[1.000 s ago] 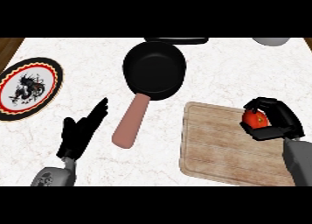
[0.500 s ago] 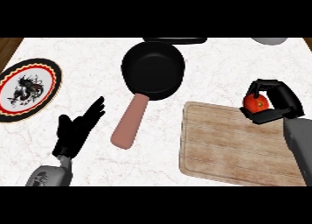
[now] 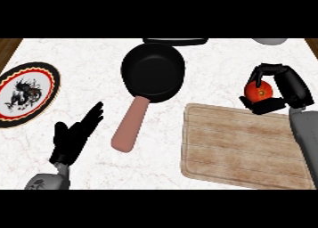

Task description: Pick the tomato from the cutting board and place it in the pot

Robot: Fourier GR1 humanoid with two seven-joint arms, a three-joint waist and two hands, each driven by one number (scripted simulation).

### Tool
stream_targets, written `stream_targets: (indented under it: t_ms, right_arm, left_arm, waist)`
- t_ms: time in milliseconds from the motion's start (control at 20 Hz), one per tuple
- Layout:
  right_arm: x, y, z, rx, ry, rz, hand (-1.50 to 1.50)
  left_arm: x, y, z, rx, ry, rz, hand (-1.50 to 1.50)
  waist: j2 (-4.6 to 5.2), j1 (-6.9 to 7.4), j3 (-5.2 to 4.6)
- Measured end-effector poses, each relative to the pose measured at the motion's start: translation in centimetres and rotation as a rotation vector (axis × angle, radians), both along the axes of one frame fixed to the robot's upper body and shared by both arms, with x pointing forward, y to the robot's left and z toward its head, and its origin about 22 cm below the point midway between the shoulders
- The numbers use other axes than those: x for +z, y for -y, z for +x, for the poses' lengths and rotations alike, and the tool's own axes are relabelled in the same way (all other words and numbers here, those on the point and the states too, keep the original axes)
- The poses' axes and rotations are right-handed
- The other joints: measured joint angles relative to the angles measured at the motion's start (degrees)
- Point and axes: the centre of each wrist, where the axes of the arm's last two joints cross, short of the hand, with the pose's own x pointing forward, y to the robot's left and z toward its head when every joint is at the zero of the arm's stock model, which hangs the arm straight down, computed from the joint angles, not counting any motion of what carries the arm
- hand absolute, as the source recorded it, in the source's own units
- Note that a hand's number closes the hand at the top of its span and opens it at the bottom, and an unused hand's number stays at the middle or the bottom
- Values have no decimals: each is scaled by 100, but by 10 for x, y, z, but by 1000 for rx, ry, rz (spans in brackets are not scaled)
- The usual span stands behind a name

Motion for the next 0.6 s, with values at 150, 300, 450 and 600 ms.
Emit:
stream_targets:
  t_ms: [150,300,450,600]
  right_arm:
    - [28,-13,1,-10,51,-61,150]
    - [58,-30,2,-17,76,-107,150]
    - [87,-58,10,-30,89,-157,150]
    - [114,-80,17,-33,94,-199,150]
  left_arm:
    - [1,5,1,6,-2,-2,0]
    - [1,3,-3,11,-3,-1,0]
    - [1,3,1,7,2,0,0]
    - [1,10,0,3,4,-1,0]
  waist:
    - [-8,-9,3]
    - [-3,1,-2]
    - [2,23,2]
    - [8,47,1]
